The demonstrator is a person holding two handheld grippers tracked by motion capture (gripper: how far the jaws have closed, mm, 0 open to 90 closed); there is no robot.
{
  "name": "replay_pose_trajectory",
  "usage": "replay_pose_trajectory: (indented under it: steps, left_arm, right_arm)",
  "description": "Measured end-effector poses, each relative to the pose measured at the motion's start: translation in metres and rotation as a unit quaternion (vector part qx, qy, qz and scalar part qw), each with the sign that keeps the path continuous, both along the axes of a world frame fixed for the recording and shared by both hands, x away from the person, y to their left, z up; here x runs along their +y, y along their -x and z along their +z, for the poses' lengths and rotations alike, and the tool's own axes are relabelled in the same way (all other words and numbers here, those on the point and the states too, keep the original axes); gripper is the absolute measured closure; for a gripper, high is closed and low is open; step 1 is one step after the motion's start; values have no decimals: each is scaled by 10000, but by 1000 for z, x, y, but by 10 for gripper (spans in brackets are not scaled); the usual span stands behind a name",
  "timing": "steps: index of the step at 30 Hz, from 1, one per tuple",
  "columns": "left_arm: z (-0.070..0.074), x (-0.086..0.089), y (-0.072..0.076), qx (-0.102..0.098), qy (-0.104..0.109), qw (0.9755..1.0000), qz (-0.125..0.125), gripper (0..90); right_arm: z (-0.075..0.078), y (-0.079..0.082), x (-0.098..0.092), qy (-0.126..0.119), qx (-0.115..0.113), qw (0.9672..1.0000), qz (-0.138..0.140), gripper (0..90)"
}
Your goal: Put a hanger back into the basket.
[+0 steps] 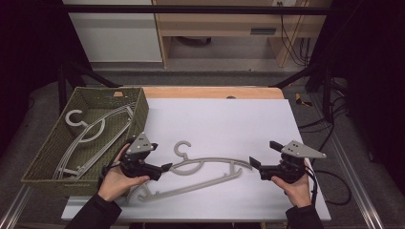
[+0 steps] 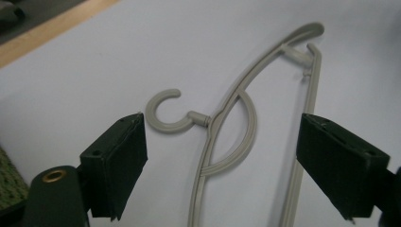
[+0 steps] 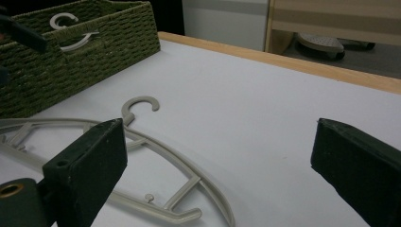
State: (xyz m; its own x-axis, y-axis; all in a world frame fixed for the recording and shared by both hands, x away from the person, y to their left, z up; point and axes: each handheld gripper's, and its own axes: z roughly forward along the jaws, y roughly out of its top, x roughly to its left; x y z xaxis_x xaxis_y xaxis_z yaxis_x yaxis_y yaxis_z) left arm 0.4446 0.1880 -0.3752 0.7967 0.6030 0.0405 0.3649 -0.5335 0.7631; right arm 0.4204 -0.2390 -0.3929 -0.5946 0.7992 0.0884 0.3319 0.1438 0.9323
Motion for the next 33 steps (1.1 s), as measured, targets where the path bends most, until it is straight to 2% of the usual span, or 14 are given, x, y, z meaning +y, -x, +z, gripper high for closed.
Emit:
replay_pose_trajectory:
  steps: [3,6,8,10,14,19,20,23,26,27,29,33]
  left_arm:
    - [-12,-6,-11,233,-296,9992,93,203]
    - [-22,-8,-16,319,-468,9983,104,251]
    - [-30,-10,-18,465,-584,9970,188,270]
    - [-37,-15,-17,575,-842,9946,213,298]
    - [-47,-21,-16,649,-1137,9913,156,353]
    - [-58,-23,-21,653,-1331,9884,336,430]
    - [-61,-23,-22,582,-1480,9863,433,445]
    - [-67,-23,-24,642,-1567,9845,460,504]
    - [-75,-25,-26,808,-1686,9816,388,551]
    - [-77,-26,-26,884,-1672,9813,345,570]
    - [-79,-26,-27,898,-1694,9807,378,597]
    - [-79,-25,-27,992,-1607,9813,372,637]
  right_arm:
    - [0,0,-1,29,2,10000,7,49]
    - [0,0,-1,57,-9,10000,57,49]
    - [0,0,-1,84,-33,9999,83,49]
    - [-1,0,0,89,-20,9999,67,49]
    - [-1,0,1,93,13,9999,101,48]
    - [1,1,2,114,-37,9999,97,48]
    - [1,1,2,110,-36,9999,97,48]
    - [0,1,3,138,-21,9998,106,48]
    - [-1,1,3,140,-6,9998,111,48]
    - [0,1,3,145,-12,9998,114,47]
    - [0,1,3,140,-16,9998,115,47]
    - [0,1,2,142,-20,9998,129,48]
